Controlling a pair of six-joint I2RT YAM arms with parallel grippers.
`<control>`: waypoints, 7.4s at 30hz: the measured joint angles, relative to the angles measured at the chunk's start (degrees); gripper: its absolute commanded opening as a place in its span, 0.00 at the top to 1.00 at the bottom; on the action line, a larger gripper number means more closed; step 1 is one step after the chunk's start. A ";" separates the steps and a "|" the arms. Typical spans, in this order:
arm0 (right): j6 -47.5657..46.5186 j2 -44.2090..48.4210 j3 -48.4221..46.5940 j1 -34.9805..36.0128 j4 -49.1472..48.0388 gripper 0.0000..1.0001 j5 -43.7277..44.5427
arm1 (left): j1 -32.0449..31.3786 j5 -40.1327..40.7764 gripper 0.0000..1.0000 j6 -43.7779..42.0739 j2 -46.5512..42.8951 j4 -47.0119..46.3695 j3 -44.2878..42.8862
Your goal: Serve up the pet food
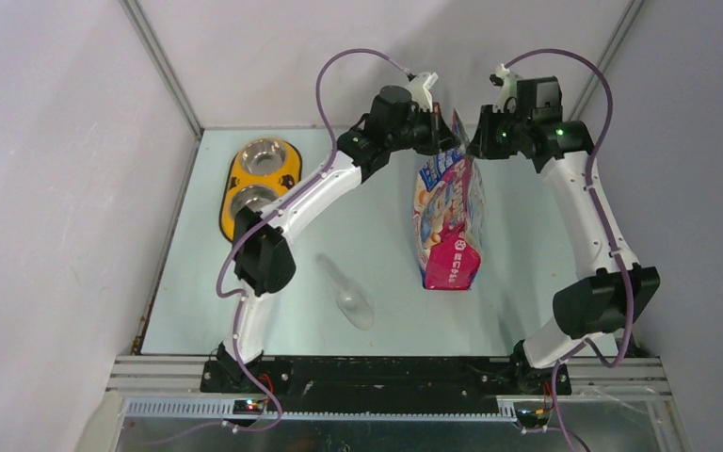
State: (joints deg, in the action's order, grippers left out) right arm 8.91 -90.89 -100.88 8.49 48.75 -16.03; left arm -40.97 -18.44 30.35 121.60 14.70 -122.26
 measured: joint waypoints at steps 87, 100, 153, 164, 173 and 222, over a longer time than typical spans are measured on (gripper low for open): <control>4.24 -1.42 0.50 -0.90 2.71 0.94 -4.00 | -2.86 6.23 0.85 11.19 -0.72 -2.16 4.17; 7.13 -1.14 0.87 -5.05 3.80 1.00 -8.13 | -3.43 7.26 1.00 9.44 -0.09 -2.19 3.37; -3.61 4.24 1.18 5.07 11.69 0.88 3.69 | -1.88 1.92 0.37 4.79 -7.72 5.60 5.38; -1.53 5.07 2.69 0.98 12.09 0.89 -2.91 | -1.84 0.96 0.53 9.22 -7.06 3.61 8.07; -1.92 4.83 2.71 -0.11 11.98 0.87 -5.64 | -2.19 -2.08 0.53 11.74 -3.13 -0.90 7.34; -4.46 -17.05 -21.51 0.63 8.48 0.59 5.40 | -1.38 14.19 1.00 4.15 7.02 -0.50 -6.82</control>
State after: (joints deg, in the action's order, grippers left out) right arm 4.45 -107.94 -122.39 9.13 57.23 -10.63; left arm -42.35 -4.25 34.50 128.62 14.20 -129.08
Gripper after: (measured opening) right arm 0.426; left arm 0.003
